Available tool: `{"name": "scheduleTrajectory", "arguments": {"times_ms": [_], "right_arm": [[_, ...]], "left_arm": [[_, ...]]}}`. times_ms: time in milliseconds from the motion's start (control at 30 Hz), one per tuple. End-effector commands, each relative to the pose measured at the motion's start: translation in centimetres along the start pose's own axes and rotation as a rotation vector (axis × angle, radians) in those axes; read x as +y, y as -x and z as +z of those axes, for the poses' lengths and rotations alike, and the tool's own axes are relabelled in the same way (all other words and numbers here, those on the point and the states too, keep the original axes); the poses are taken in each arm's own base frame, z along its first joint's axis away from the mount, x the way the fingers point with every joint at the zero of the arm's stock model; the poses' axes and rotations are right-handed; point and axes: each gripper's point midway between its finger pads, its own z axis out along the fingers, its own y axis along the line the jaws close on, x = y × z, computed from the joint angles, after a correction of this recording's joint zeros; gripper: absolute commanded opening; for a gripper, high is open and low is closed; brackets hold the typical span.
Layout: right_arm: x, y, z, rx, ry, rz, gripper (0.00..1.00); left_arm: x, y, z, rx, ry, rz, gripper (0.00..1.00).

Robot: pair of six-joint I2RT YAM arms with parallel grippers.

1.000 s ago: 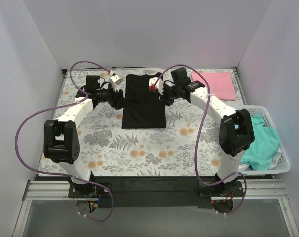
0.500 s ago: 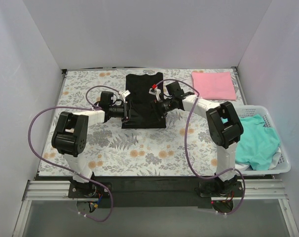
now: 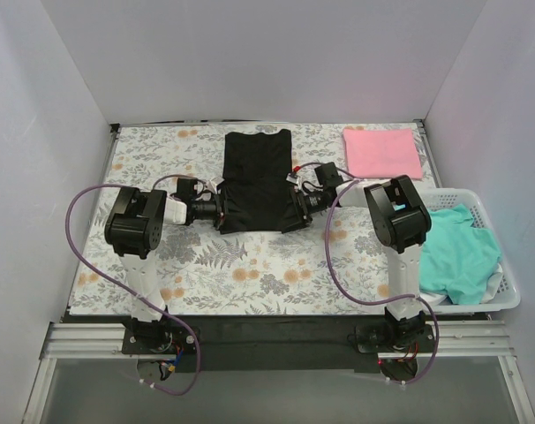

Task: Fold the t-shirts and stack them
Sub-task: Fold the tshirt

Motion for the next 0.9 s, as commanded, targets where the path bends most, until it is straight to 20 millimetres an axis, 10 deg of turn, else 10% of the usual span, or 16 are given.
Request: {"name": "scheduleTrajectory", "arguments": {"times_ms": [0, 433, 633, 867], "right_arm": [[-4.8, -1.9, -0.5, -0.007, -0.106, 0.090, 0.83], [-2.4, -2.0, -3.3, -0.059, -0.062, 0.118, 0.77], [4.1, 3.0, -5.9, -0.128, -0.063, -0.185, 0.73], [2.7, 6.6, -7.4, -0.026, -0.441, -0.679, 0.65]], "left_arm": [[2.1, -0.1, -0.5, -0.032, 0.030, -0.063, 0.62], [-5.0, -2.0, -5.4, 0.023, -0.219, -0.077, 0.63], [-7.2, 1.4, -7.2, -0.070, -0.047, 0.343, 0.63], [-4.4, 4.8, -10.3, -0.161, 0.335, 0.944, 0.52]]}}
